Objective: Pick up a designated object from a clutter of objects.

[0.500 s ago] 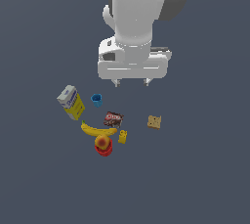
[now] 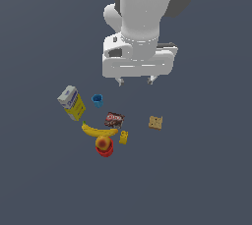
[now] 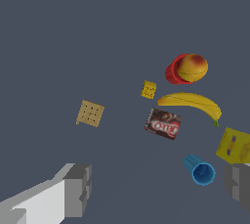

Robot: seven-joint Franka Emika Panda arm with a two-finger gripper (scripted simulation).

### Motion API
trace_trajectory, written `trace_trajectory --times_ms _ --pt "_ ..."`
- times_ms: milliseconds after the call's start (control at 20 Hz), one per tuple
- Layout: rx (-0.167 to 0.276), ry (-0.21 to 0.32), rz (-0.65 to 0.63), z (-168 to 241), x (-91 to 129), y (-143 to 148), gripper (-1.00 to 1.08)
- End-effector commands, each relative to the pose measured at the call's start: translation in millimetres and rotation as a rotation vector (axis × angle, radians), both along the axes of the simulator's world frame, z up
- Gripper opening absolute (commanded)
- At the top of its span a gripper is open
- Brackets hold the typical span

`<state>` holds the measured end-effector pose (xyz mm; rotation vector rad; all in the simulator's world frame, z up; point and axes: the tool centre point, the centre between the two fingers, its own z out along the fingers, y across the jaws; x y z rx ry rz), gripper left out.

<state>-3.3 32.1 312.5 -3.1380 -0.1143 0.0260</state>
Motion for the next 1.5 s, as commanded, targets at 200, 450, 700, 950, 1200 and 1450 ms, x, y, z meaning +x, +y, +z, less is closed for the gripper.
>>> trace_trajectory --times_ms 200,450,700,950,1200,1450 --pt "-0.003 -0.002 0.013 1.2 0.4 1.1 1.00" --pt "-0.003 -0.002 0.042 -1.8 4.5 -1.2 1.00" --pt "-0.003 -0.003 0.096 -8.3 12.5 -6.4 1.00" --pt "-0.002 -0.004 0.178 -18.4 24.1 -14.4 1.00" --pt "-0.001 -0.005 0.283 -32.3 38.6 -25.2 1.00" --pt "0.000 -0.006 0.393 -47.5 52.7 -36.9 1.00"
